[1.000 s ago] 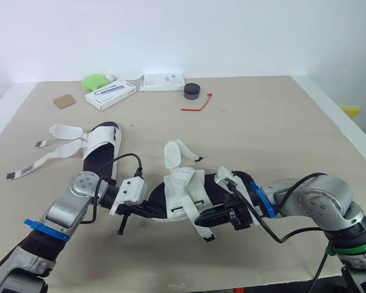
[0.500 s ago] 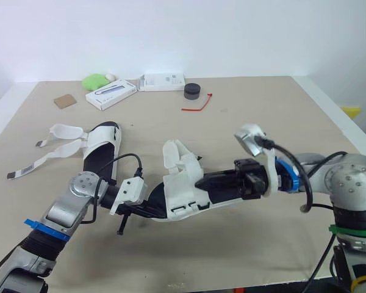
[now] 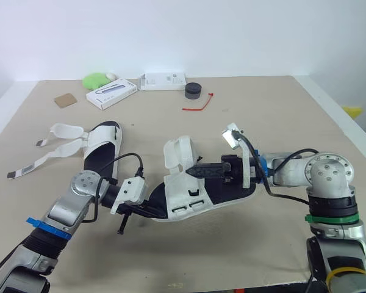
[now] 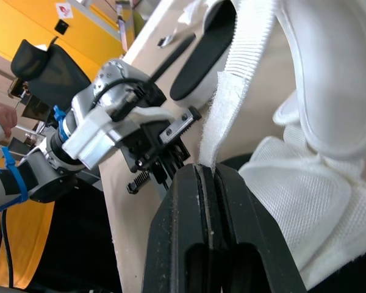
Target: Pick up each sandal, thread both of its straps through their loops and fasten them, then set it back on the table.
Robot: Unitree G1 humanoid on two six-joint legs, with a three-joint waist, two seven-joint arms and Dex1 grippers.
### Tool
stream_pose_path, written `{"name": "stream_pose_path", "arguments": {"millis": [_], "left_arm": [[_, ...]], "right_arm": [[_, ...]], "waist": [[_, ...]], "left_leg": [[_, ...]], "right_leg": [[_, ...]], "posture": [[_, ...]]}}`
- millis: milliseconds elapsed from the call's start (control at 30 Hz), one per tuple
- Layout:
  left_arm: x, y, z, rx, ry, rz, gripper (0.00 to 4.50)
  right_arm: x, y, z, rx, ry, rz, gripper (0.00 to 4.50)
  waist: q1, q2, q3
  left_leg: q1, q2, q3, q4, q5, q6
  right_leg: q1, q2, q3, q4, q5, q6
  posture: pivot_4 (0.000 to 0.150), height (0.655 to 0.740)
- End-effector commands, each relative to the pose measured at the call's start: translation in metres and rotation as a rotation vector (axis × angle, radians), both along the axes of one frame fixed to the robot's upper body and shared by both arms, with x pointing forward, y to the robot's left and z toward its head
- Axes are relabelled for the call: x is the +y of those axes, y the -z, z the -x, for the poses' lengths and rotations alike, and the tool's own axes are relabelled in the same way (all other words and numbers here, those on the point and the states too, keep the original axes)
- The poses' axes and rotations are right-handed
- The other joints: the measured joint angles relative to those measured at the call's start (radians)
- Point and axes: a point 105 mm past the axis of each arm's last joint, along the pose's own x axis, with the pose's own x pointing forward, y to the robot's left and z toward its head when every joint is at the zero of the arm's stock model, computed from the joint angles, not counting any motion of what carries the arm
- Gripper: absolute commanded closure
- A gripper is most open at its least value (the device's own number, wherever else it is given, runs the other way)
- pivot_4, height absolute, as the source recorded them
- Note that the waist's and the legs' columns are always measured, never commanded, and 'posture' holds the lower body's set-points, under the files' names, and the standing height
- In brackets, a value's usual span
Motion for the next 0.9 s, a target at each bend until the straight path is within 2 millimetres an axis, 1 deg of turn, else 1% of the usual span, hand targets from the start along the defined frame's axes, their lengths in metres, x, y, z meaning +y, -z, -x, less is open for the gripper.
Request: {"name": "stream_pose_path", "arguments": {"millis": [33,267,667,900], "left_arm": [[0.003,0.009,0.002,0.011,-0.006,-0.039,4.50],[0.003,0.010,0.003,0.007,-0.006,-0.037,4.50],[0.003,0.012,0.004,0.008,-0.009,-0.037,4.50],[0.004,0.012,0.004,0.007,-0.012,-0.036,4.50]], "right_arm": [[0.002,-0.011,0.005,-0.010,-0.034,-0.030,4.44],[0.003,-0.012,0.016,0.021,-0.086,-0.037,4.44],[0.000,-0.002,0.011,0.090,-0.048,-0.019,4.44],[-0.003,0.009,0.005,0.098,-0.006,0.042,4.44]], "waist": [[0.000,0.000,0.000],[0.000,0.000,0.000],[0.000,0.000,0.000],[0.000,0.000,0.000]], "left_leg": [[0.000,0.000,0.000,0.000,0.000,0.000],[0.000,0.000,-0.001,0.000,0.000,0.000],[-0.001,0.000,-0.001,0.000,0.000,0.000],[-0.001,0.000,-0.001,0.000,0.000,0.000]], "right_leg": [[0.000,0.000,0.000,0.000,0.000,0.000],[0.000,0.000,-0.001,0.000,0.000,0.000],[0.000,0.000,-0.001,-0.001,0.000,0.000],[0.000,0.000,-0.001,-0.001,0.000,0.000]], "posture": [[0.150,0.7400],[0.150,0.7400],[0.150,0.7400],[0.150,0.7400]]}}
